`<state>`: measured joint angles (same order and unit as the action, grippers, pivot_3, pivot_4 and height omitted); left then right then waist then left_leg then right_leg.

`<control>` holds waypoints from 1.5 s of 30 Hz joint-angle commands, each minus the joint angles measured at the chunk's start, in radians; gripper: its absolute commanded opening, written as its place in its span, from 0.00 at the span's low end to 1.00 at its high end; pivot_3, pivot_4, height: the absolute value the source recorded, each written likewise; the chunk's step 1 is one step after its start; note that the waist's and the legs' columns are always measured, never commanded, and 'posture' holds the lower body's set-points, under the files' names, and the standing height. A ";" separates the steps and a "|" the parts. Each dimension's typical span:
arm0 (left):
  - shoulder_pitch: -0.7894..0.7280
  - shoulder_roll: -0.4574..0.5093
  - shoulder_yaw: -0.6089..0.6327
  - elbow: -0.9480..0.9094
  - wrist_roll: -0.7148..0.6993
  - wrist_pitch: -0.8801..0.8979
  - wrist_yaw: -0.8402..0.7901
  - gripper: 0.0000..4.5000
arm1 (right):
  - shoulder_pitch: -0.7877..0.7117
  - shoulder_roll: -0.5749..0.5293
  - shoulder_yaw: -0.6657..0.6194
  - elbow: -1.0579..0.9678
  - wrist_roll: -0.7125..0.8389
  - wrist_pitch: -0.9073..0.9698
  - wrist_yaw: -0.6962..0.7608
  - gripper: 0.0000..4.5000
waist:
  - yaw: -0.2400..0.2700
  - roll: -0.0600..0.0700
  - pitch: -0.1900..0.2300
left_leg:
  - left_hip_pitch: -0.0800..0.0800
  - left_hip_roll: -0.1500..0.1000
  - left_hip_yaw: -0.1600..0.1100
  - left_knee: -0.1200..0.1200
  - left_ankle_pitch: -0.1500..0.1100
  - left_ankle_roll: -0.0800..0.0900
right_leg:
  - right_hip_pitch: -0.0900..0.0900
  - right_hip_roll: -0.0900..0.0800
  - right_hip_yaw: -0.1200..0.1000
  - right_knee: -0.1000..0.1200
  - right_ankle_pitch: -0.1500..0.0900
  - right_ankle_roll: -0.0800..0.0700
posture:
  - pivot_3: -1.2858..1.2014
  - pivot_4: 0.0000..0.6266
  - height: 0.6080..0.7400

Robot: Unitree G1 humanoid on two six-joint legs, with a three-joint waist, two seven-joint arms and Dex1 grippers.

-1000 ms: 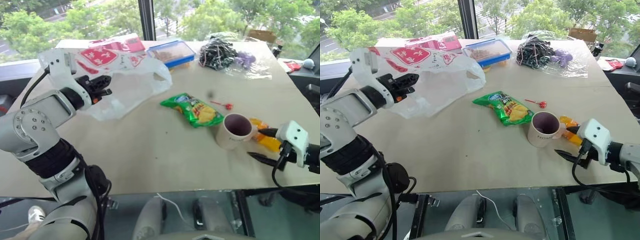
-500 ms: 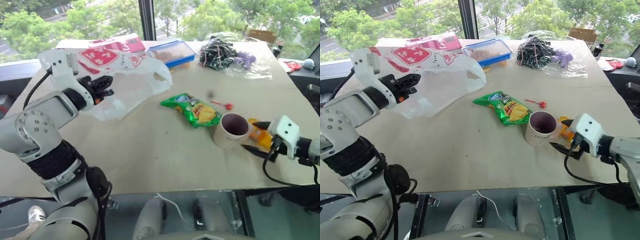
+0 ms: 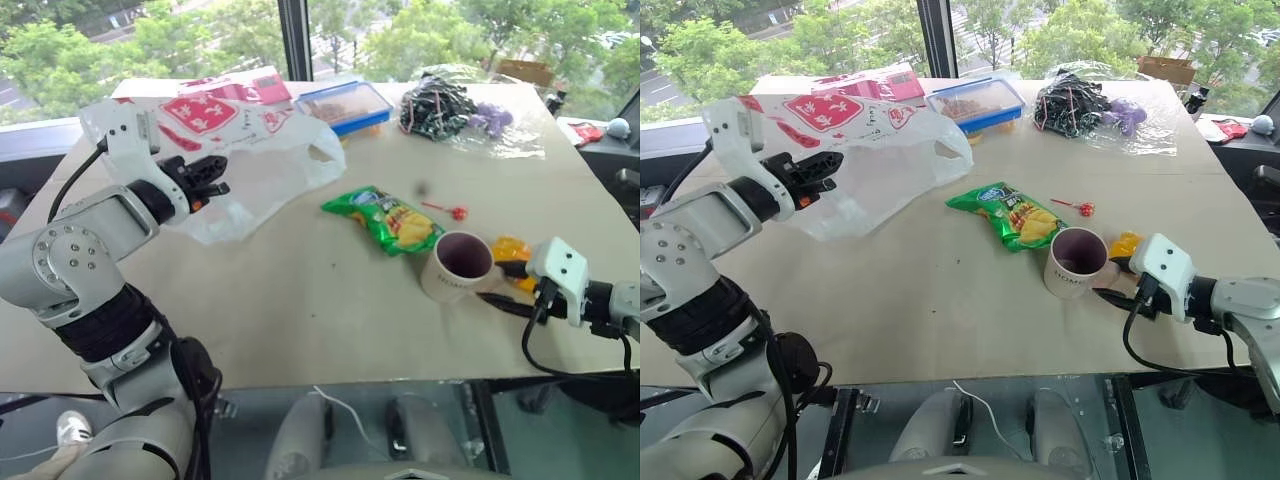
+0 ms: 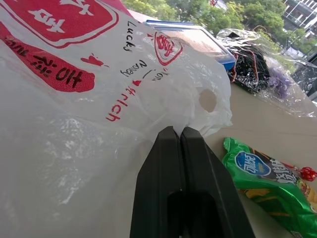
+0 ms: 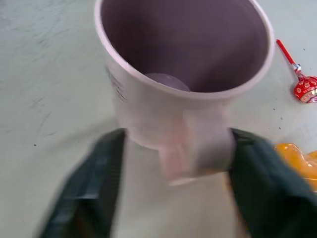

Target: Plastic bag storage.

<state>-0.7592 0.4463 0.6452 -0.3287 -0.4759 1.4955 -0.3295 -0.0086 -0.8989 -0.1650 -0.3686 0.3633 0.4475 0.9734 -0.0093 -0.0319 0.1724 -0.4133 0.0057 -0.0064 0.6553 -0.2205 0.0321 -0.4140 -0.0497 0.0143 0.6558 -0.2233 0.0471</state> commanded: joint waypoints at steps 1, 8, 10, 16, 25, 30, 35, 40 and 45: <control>-0.006 0.014 -0.001 -0.029 -0.022 -0.026 0.006 0.00 | -0.011 -0.012 -0.019 -0.004 0.008 0.012 -0.005 0.25 | 0.000 0.000 0.000 | 0.000 0.000 0.000 0.000 0.000 0.000 | 0.000 0.000 0.000 0.000 0.000 0.000 | 0.52 0.24 1.00; -0.012 0.016 0.004 -0.018 -0.031 -0.028 0.010 0.00 | -0.042 0.005 -0.026 -0.095 0.075 0.094 -0.029 0.09 | 0.000 0.000 0.000 | 0.000 0.000 0.000 0.000 0.000 0.000 | 0.000 0.000 0.000 0.000 0.000 0.000 | 0.52 0.24 1.00; -0.014 0.017 0.014 -0.017 -0.040 -0.021 0.008 0.00 | -0.089 0.033 -0.009 -0.163 0.128 0.161 -0.066 0.09 | -0.004 0.000 0.000 | 0.000 0.000 0.000 0.000 0.000 0.000 | 0.000 0.000 0.000 0.000 0.000 0.000 | 0.52 0.24 1.00; -0.016 0.048 0.045 -0.021 -0.081 0.019 -0.007 0.00 | -0.387 0.287 0.219 -0.224 0.133 0.366 -0.313 0.09 | -0.007 0.000 0.000 | 0.001 0.002 0.000 0.000 0.000 0.000 | -0.001 0.002 0.001 0.002 0.000 0.000 | 0.52 0.24 1.00; 0.032 0.092 0.116 -0.091 -0.180 0.115 -0.053 0.00 | -0.667 0.632 0.404 0.102 -0.016 0.294 -0.463 0.09 | 0.002 0.000 0.001 | -0.002 -0.002 -0.003 -0.001 0.003 -0.005 | -0.003 -0.003 -0.002 0.001 0.000 -0.001 | 0.52 0.24 1.00; 0.094 0.076 0.148 -0.155 -0.292 0.119 -0.035 0.00 | -0.712 0.720 0.434 0.199 -0.072 0.247 -0.496 0.09 | -0.003 0.000 0.001 | -0.002 -0.003 -0.003 -0.003 0.003 -0.005 | -0.003 -0.004 -0.002 0.001 0.000 -0.001 | 0.52 0.24 1.00; 0.123 0.090 0.193 -0.157 -0.365 0.119 0.019 0.00 | -0.660 0.703 0.398 0.167 -0.074 0.259 -0.492 0.09 | -0.004 0.000 0.001 | -0.001 -0.002 -0.003 -0.003 0.003 -0.005 | -0.004 -0.004 -0.002 0.002 0.000 -0.001 | 0.52 0.24 1.00; 0.198 0.098 0.233 -0.153 -0.481 0.119 0.055 0.00 | -0.605 0.693 0.380 0.009 0.090 0.322 -0.369 0.09 | -0.007 0.000 0.001 | -0.002 -0.003 -0.003 -0.004 0.000 -0.002 | -0.004 -0.004 -0.002 0.001 0.000 -0.001 | 0.52 0.24 1.00; 0.319 0.155 0.280 -0.147 -0.644 0.119 0.079 0.00 | -0.621 0.729 0.407 0.032 0.069 0.290 -0.386 0.09 | -0.015 0.000 0.001 | 0.000 0.000 -0.003 -0.005 0.000 -0.002 | -0.004 -0.003 -0.001 0.003 0.000 -0.001 | 0.52 0.24 1.00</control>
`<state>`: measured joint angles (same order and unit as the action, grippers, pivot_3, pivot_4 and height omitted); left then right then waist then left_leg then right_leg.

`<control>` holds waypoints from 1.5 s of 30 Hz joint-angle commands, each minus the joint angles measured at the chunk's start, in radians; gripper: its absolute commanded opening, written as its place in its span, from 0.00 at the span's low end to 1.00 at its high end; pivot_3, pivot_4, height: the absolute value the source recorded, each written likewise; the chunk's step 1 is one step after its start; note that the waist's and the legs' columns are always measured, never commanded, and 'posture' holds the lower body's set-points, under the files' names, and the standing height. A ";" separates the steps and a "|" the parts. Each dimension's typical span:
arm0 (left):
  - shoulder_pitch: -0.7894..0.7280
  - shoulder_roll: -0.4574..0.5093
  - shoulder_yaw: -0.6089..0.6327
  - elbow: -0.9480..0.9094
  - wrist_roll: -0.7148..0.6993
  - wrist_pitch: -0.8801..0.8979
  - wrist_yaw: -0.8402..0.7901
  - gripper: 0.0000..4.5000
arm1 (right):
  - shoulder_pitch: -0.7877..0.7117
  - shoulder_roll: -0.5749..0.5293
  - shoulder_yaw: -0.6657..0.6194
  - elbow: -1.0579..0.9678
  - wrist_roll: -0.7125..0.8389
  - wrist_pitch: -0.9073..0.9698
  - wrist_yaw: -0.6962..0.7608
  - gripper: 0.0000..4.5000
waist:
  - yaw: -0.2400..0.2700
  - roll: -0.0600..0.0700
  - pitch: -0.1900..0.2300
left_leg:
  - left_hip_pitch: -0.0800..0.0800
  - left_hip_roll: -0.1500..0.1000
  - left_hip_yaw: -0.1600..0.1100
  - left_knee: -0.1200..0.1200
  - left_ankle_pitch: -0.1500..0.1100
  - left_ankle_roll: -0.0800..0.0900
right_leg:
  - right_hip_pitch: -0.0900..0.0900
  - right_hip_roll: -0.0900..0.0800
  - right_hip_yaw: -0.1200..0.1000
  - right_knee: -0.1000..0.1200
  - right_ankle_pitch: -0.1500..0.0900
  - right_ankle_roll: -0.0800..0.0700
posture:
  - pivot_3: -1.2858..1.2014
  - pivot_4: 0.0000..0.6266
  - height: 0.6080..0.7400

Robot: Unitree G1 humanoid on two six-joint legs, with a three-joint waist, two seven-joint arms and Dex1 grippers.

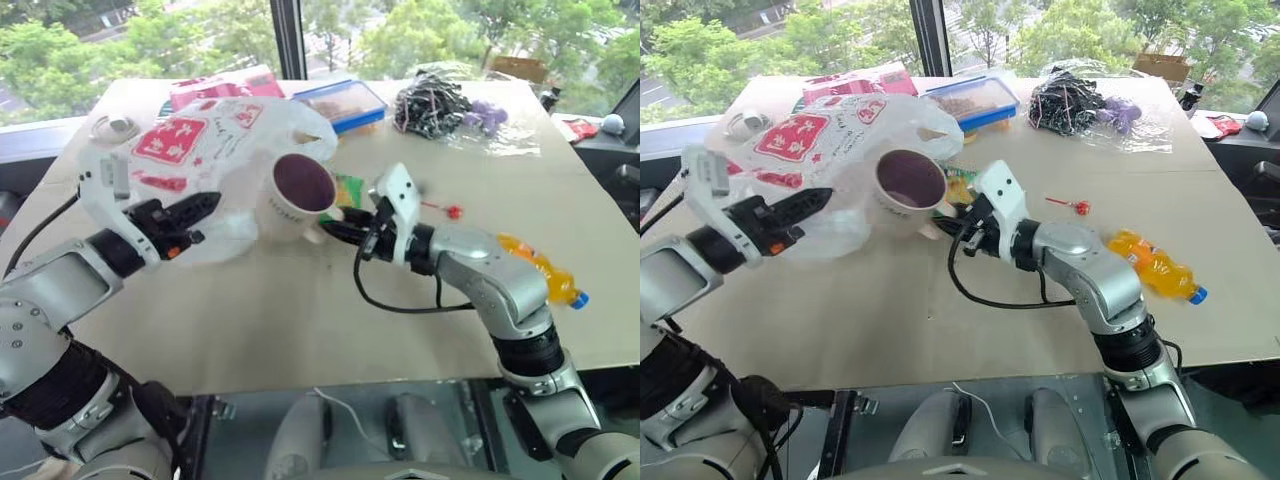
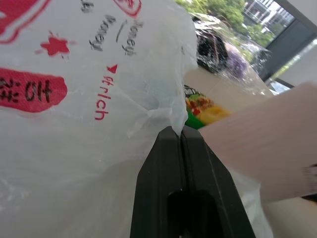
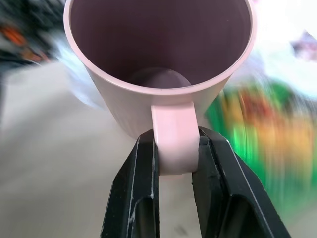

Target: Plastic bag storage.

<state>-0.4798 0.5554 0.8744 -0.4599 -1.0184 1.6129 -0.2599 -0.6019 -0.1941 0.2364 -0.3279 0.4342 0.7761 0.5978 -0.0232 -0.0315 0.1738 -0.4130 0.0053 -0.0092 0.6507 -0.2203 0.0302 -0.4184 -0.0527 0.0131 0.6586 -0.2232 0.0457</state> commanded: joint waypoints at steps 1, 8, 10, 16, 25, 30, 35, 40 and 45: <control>0.053 0.055 0.057 -0.014 -0.133 0.002 0.018 0.00 | -0.036 0.038 0.007 0.004 -0.007 -0.048 -0.016 0.09 | -0.001 0.000 0.000 | 0.000 0.000 0.000 0.000 0.000 0.000 | 0.000 0.000 0.000 0.000 0.000 0.000 | 0.52 0.24 1.00; 0.096 0.088 0.077 0.028 -0.488 -0.099 0.223 0.00 | -0.122 0.133 0.087 0.245 -0.143 -0.231 -0.029 0.09 | 0.008 0.000 0.000 | -0.001 -0.001 0.000 0.001 0.000 0.000 | 0.000 -0.001 -0.001 -0.001 0.000 0.000 | 0.52 0.24 1.00; 0.155 0.139 0.039 0.047 -0.638 -0.203 0.322 0.00 | -0.132 0.152 0.096 0.313 -0.171 -0.285 -0.022 0.09 | 0.007 0.000 0.000 | -0.001 -0.001 0.000 0.000 0.000 -0.001 | -0.001 -0.003 0.000 -0.001 0.000 0.000 | 0.52 0.24 1.00; 0.359 0.284 -0.084 -0.015 -0.883 -0.437 0.438 0.00 | -0.197 0.231 0.109 0.527 -0.256 -0.438 -0.038 0.09 | 0.006 0.001 0.001 | -0.002 -0.001 0.000 -0.002 0.000 -0.001 | -0.002 -0.008 0.003 -0.001 -0.002 -0.005 | 0.52 0.24 1.00; 0.509 0.379 -0.193 -0.087 -0.885 -0.593 0.427 0.00 | -0.296 0.282 0.144 0.741 -0.440 -0.612 -0.119 0.09 | 0.007 0.002 0.001 | -0.003 -0.002 0.001 -0.004 0.000 -0.001 | -0.004 -0.008 0.001 -0.002 -0.004 -0.007 | 0.52 0.24 1.00; 0.552 0.403 -0.230 -0.131 -0.792 -0.623 0.365 0.00 | -0.309 0.341 0.096 0.613 -0.192 -0.253 0.124 0.09 | 0.003 0.003 0.002 | -0.003 -0.001 0.002 -0.006 0.000 -0.001 | -0.005 -0.002 0.000 -0.002 -0.003 -0.007 | 0.52 0.24 1.00; 0.570 0.411 -0.249 -0.187 -0.644 -0.652 0.259 0.00 | -0.400 0.375 0.037 0.730 -0.132 -0.067 0.129 0.09 | 0.005 0.004 0.002 | -0.002 0.000 0.002 -0.007 0.001 -0.002 | -0.005 -0.001 -0.001 -0.002 -0.004 -0.008 | 0.52 0.24 1.00; 0.597 0.395 -0.256 -0.225 -0.618 -0.683 0.220 0.00 | -0.537 0.446 -0.028 1.038 -0.151 -0.142 0.045 0.09 | 0.005 0.004 0.002 | -0.002 -0.001 0.002 -0.008 0.001 -0.003 | -0.005 -0.001 -0.001 -0.002 -0.004 -0.008 | 0.52 0.24 1.00; 0.619 0.384 -0.255 -0.235 -0.600 -0.718 0.204 0.00 | -0.600 0.473 0.017 1.153 -0.186 -0.272 0.138 0.51 | -0.007 0.004 0.002 | -0.003 -0.001 0.004 -0.011 0.001 -0.003 | -0.008 -0.001 0.001 -0.003 -0.004 -0.008 | 0.52 0.24 1.00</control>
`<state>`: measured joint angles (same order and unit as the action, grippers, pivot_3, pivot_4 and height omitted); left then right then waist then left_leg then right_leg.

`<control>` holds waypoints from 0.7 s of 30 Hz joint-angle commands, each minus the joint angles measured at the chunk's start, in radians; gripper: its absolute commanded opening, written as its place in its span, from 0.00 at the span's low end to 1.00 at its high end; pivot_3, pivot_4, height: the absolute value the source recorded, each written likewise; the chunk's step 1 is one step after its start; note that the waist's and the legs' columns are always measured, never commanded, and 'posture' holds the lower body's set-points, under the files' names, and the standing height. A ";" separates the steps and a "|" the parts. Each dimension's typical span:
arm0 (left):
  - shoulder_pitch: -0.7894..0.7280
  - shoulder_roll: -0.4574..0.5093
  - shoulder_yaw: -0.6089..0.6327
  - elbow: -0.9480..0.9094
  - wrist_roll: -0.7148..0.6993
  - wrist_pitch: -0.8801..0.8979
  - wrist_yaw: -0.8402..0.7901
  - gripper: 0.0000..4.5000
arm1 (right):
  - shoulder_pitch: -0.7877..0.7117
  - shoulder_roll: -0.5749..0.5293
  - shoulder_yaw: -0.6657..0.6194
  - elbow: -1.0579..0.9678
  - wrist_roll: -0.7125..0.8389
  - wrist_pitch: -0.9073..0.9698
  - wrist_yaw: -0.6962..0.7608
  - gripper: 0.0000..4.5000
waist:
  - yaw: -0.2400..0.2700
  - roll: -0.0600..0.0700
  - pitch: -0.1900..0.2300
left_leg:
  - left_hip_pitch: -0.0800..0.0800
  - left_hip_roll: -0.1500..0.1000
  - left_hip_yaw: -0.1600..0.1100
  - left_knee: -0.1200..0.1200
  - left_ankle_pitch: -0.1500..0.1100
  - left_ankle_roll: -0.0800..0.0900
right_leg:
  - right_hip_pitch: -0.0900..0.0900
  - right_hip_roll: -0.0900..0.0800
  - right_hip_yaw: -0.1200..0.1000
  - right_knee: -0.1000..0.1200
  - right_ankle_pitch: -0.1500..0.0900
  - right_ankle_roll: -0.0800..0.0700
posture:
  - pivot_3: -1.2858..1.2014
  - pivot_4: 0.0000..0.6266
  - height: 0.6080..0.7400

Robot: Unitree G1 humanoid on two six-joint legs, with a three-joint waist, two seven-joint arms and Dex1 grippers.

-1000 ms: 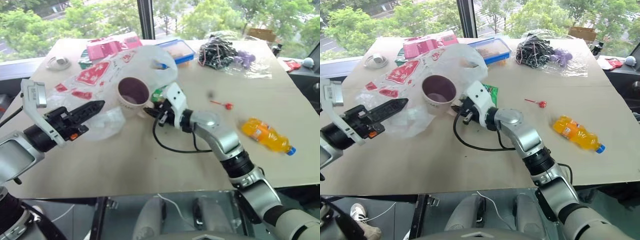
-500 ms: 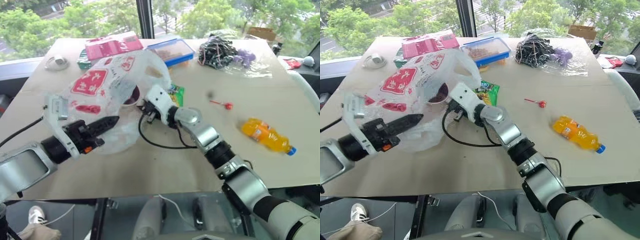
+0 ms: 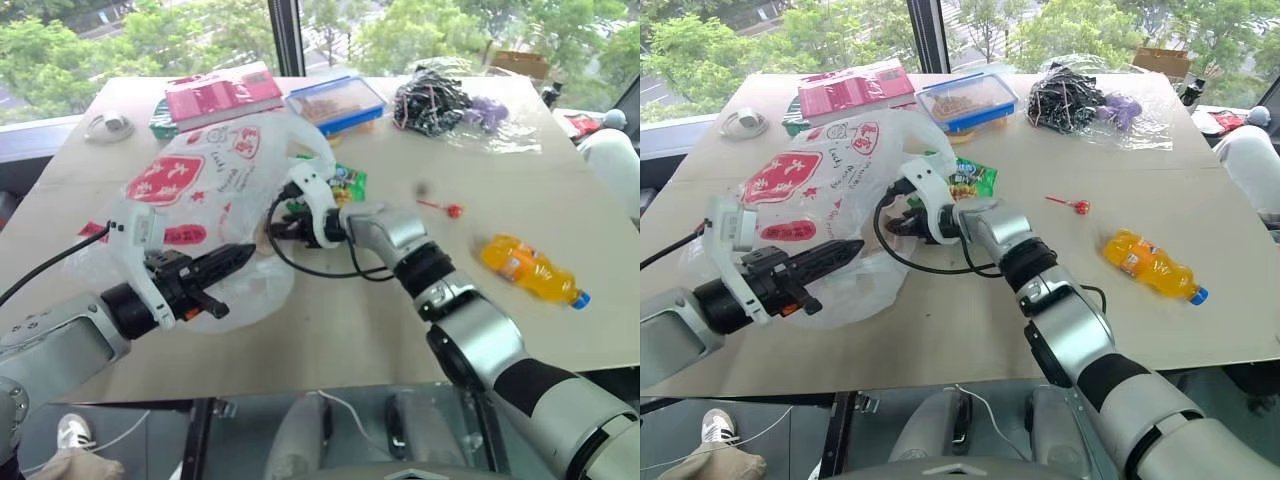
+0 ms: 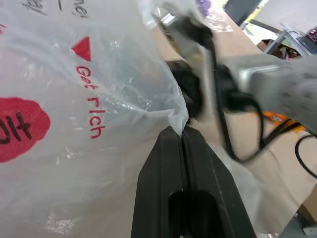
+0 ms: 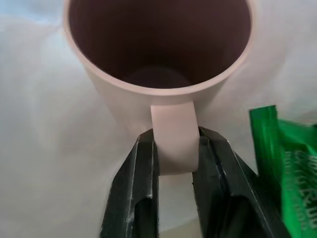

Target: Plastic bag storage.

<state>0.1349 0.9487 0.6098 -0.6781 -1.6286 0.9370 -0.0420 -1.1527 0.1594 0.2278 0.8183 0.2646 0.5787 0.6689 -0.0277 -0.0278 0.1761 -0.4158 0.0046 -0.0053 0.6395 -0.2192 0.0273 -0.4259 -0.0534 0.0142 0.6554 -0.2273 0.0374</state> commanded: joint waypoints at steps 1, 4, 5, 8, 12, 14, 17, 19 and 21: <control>0.004 -0.009 0.007 -0.011 0.018 -0.048 -0.014 0.00 | -0.048 0.115 0.032 -0.005 -0.018 -0.087 0.089 0.61 | -0.003 0.000 0.000 | 0.000 0.000 0.000 -0.001 0.000 0.000 | 0.000 0.000 0.000 0.000 0.000 0.000 | 0.52 0.24 1.00; -0.010 -0.020 -0.015 0.022 0.057 -0.067 0.015 0.00 | -0.002 0.062 0.053 -0.114 -0.018 -0.087 0.137 0.93 | -0.009 0.000 0.000 | -0.001 0.000 0.000 -0.002 0.000 0.000 | -0.001 0.000 0.000 0.000 0.000 0.001 | 0.52 0.24 1.00; -0.019 -0.027 -0.024 0.037 0.064 -0.075 0.028 0.00 | 0.020 0.044 0.053 -0.162 -0.004 -0.070 0.158 0.93 | -0.009 0.001 0.000 | -0.001 0.000 0.000 -0.002 0.000 0.000 | -0.001 0.000 0.000 0.000 0.001 0.001 | 0.52 0.24 1.00; -0.055 -0.043 -0.057 0.076 0.085 -0.089 0.050 0.00 | 0.094 -0.014 0.043 -0.339 0.038 0.008 0.188 0.93 | -0.007 -0.001 0.000 | -0.001 0.000 0.000 -0.002 0.000 0.000 | -0.001 0.001 0.000 0.000 0.002 0.003 | 0.52 0.24 1.00; -0.114 -0.063 -0.082 0.134 0.079 -0.102 0.061 0.00 | 0.191 -0.076 0.010 -0.559 0.045 0.074 0.127 0.93 | 0.002 0.000 0.000 | -0.001 0.000 -0.001 -0.001 0.000 0.000 | -0.001 0.000 -0.001 0.001 0.002 0.003 | 0.52 0.24 1.00; -0.135 -0.068 -0.087 0.165 0.077 -0.099 0.061 0.00 | 0.237 -0.120 -0.010 -0.677 0.041 0.108 0.085 0.93 | 0.002 0.000 0.000 | -0.001 0.000 -0.001 -0.001 0.001 -0.001 | -0.001 0.000 -0.001 0.001 0.002 0.003 | 0.52 0.24 1.00; -0.150 -0.073 -0.082 0.195 0.067 -0.093 0.056 0.00 | 0.305 -0.197 -0.017 -0.837 0.012 0.134 0.023 0.93 | 0.004 0.000 0.000 | -0.001 0.000 -0.001 -0.001 0.001 -0.001 | -0.001 0.000 -0.001 0.001 0.002 0.003 | 0.52 0.24 1.00; -0.159 -0.076 -0.077 0.215 0.053 -0.092 0.055 0.00 | 0.353 -0.258 -0.008 -0.931 -0.013 0.138 -0.001 0.93 | 0.008 0.000 0.000 | -0.001 0.000 -0.001 -0.001 0.001 -0.001 | -0.001 0.000 -0.001 0.001 0.002 0.003 | 0.52 0.24 1.00; -0.167 -0.077 -0.076 0.232 0.046 -0.090 0.055 0.00 | 0.389 -0.299 -0.009 -0.996 -0.026 0.149 -0.030 0.93 | 0.010 0.000 0.000 | -0.001 0.000 0.000 -0.001 0.001 -0.001 | -0.001 0.000 -0.001 0.001 0.002 0.003 | 0.52 0.24 1.00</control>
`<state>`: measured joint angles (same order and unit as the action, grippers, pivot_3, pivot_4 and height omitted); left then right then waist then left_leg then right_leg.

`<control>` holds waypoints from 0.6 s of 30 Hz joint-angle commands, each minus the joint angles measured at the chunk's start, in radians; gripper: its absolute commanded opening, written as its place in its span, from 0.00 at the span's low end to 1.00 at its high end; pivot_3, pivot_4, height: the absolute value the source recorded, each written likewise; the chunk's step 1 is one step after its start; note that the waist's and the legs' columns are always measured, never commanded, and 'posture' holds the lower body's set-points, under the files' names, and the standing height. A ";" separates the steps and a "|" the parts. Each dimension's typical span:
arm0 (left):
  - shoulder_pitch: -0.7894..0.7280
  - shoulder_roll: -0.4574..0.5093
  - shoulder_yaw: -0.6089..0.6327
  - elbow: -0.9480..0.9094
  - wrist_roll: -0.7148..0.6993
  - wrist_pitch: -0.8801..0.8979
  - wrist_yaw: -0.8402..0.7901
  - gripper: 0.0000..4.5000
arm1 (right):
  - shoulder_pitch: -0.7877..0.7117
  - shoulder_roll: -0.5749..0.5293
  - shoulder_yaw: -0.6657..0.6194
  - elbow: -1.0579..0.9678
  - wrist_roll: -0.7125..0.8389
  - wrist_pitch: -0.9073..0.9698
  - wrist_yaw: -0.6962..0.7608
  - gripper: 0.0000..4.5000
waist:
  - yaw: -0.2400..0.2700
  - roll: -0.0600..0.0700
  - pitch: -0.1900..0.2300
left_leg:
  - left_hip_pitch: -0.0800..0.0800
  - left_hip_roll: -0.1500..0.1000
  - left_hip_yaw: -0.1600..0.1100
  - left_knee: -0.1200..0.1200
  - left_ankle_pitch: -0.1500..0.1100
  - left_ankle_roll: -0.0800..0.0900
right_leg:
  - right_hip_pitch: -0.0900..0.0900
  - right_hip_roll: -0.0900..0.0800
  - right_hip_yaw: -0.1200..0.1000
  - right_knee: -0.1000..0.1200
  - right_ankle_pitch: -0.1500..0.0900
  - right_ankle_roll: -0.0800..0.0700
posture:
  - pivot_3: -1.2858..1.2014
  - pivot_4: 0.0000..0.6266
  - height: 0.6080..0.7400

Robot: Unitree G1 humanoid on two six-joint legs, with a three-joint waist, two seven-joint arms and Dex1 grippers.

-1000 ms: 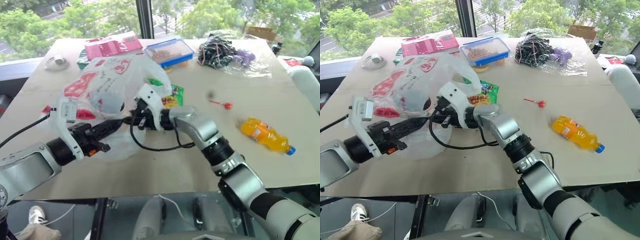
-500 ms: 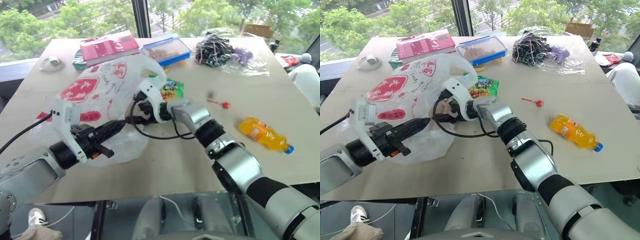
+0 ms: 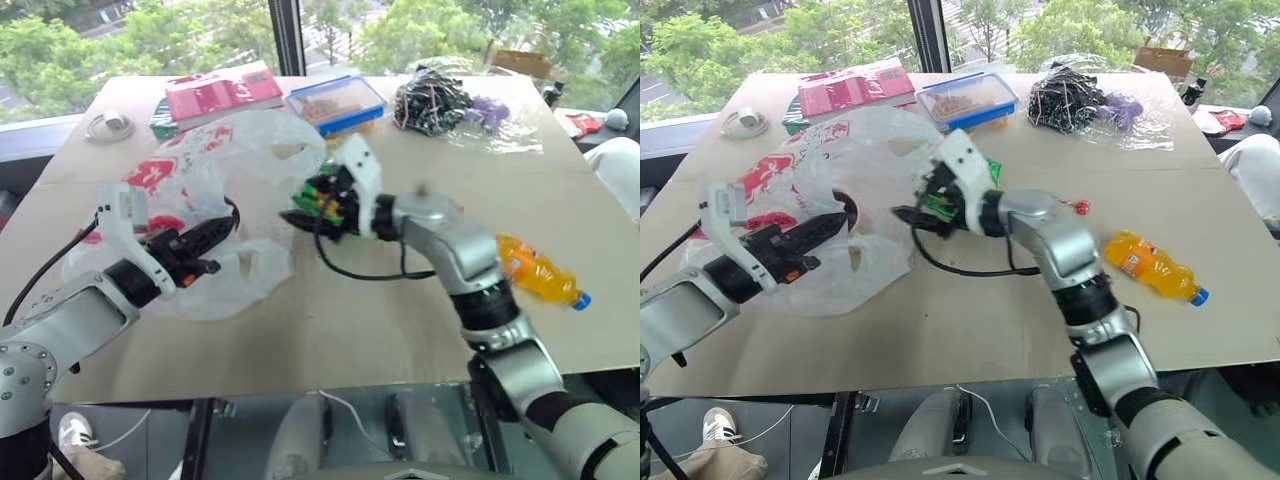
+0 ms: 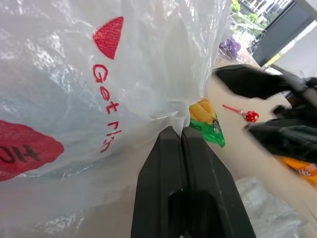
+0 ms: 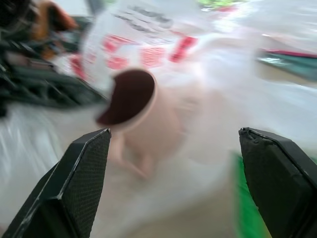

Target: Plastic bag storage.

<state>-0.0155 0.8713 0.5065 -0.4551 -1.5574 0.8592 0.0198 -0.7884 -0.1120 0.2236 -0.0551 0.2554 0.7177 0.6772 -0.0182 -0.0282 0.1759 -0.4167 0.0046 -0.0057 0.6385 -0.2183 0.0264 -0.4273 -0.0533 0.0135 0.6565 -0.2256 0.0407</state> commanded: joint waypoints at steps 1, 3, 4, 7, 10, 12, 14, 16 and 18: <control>-0.020 0.000 0.025 0.015 -0.022 -0.011 -0.010 0.00 | 0.042 -0.053 0.002 -0.149 -0.032 0.006 -0.050 0.93 | 0.000 0.000 0.000 | 0.000 0.000 0.000 0.000 0.000 0.000 | 0.000 0.000 0.000 0.000 0.000 0.000 | 0.52 0.24 1.00; -0.029 -0.002 0.015 0.020 -0.016 -0.009 -0.010 0.00 | 0.087 -0.130 0.053 -0.186 -0.097 -0.041 -0.047 0.93 | 0.000 0.000 0.000 | 0.000 0.000 0.001 0.000 0.000 0.000 | 0.000 0.001 0.001 0.000 0.000 0.000 | 0.52 0.24 1.00; -0.034 -0.003 0.010 0.021 -0.015 -0.008 -0.008 0.00 | 0.106 -0.163 0.082 -0.189 -0.133 -0.073 -0.046 0.93 | 0.001 0.000 0.000 | 0.001 0.001 0.001 0.000 0.000 0.000 | 0.000 0.001 0.001 0.000 0.000 0.000 | 0.52 0.24 1.00; -0.048 -0.005 0.002 0.027 -0.013 -0.006 -0.008 0.00 | 0.135 -0.194 0.146 -0.143 -0.216 -0.158 -0.077 0.93 | 0.001 0.000 0.000 | 0.001 0.000 0.002 0.000 0.000 0.000 | 0.000 0.001 0.001 0.000 0.000 0.000 | 0.52 0.24 1.00; -0.059 -0.005 -0.002 0.031 -0.007 -0.003 -0.010 0.00 | 0.137 -0.161 0.195 -0.052 -0.282 -0.252 -0.123 0.93 | -0.002 0.000 0.000 | 0.001 0.001 0.003 0.000 0.001 -0.001 | 0.000 0.003 0.003 0.000 0.000 0.000 | 0.52 0.24 1.00; -0.065 -0.004 -0.001 0.030 -0.005 -0.002 -0.008 0.00 | 0.123 -0.134 0.225 0.022 -0.333 -0.322 -0.161 0.93 | -0.002 0.000 0.000 | 0.001 0.002 0.003 0.000 0.001 -0.001 | -0.001 0.004 0.003 0.000 0.000 0.000 | 0.52 0.24 1.00; -0.068 -0.005 -0.001 0.027 -0.006 0.000 -0.004 0.00 | 0.099 -0.093 0.240 0.123 -0.382 -0.388 -0.212 0.93 | -0.001 0.000 0.000 | 0.001 0.002 0.003 0.000 0.001 -0.001 | -0.001 0.004 0.003 0.000 0.000 0.000 | 0.52 0.24 1.00; -0.071 -0.006 -0.002 0.019 -0.008 0.000 0.003 0.00 | 0.070 -0.055 0.262 0.245 -0.444 -0.457 -0.276 0.93 | 0.000 -0.001 0.000 | 0.001 0.002 0.003 0.001 0.001 -0.002 | -0.001 0.004 0.003 0.000 0.000 0.000 | 0.52 0.24 1.00; -0.073 -0.005 -0.001 0.017 -0.009 0.000 0.007 0.00 | 0.053 -0.030 0.270 0.328 -0.481 -0.502 -0.317 0.93 | 0.000 -0.001 0.000 | 0.001 0.002 0.003 0.001 0.001 -0.002 | -0.001 0.004 0.004 0.000 0.000 0.000 | 0.52 0.24 1.00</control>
<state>-0.0770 0.8620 0.4943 -0.4151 -1.5601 0.8660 0.0252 -0.7076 -0.1550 0.4925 0.2284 -0.1827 0.2841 0.4115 -0.0184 -0.0291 0.1758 -0.4161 0.0063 -0.0031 0.6396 -0.2171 0.0247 -0.4279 -0.0492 0.0171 0.6567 -0.2256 0.0409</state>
